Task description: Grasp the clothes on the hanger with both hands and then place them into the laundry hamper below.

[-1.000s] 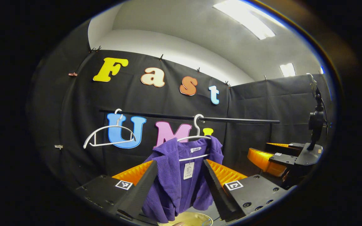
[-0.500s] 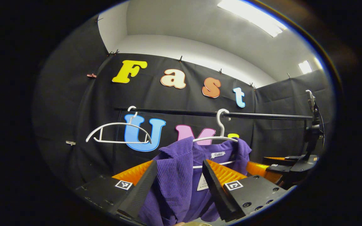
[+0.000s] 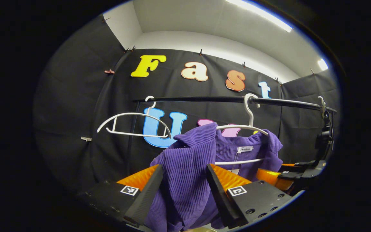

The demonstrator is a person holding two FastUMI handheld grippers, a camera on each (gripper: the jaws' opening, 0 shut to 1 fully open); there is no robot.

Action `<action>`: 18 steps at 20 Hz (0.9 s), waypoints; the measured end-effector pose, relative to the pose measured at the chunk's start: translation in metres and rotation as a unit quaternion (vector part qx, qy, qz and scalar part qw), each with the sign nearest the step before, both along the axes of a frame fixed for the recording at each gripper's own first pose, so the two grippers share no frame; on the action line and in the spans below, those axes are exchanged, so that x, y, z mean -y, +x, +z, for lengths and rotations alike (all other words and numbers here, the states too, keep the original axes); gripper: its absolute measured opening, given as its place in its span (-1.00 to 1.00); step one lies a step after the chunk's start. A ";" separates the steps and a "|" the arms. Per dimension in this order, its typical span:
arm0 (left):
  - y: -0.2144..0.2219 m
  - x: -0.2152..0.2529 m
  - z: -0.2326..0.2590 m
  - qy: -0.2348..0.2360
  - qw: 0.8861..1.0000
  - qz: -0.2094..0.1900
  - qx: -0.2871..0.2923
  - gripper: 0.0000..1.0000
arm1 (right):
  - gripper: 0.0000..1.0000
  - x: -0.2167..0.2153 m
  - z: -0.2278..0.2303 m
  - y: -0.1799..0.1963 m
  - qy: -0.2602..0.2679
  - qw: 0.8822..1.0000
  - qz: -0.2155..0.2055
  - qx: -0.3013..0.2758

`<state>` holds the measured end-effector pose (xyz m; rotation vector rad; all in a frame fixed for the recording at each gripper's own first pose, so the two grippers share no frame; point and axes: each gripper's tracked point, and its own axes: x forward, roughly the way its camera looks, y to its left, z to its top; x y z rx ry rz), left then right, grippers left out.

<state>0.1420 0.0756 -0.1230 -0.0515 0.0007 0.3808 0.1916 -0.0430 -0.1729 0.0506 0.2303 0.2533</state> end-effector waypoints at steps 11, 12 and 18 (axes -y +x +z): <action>0.024 0.035 -0.023 -0.013 0.999 -0.029 -0.031 0.70 | 0.95 -0.003 -0.008 0.012 0.021 1.000 0.016 -0.014; 0.029 0.040 -0.028 -0.018 0.999 -0.035 -0.038 0.70 | 0.95 -0.004 -0.010 0.011 0.022 0.999 0.017 -0.017; 0.044 0.016 -0.021 -0.025 0.998 0.047 -0.024 0.70 | 0.95 -0.012 -0.017 0.019 0.030 0.999 0.023 -0.022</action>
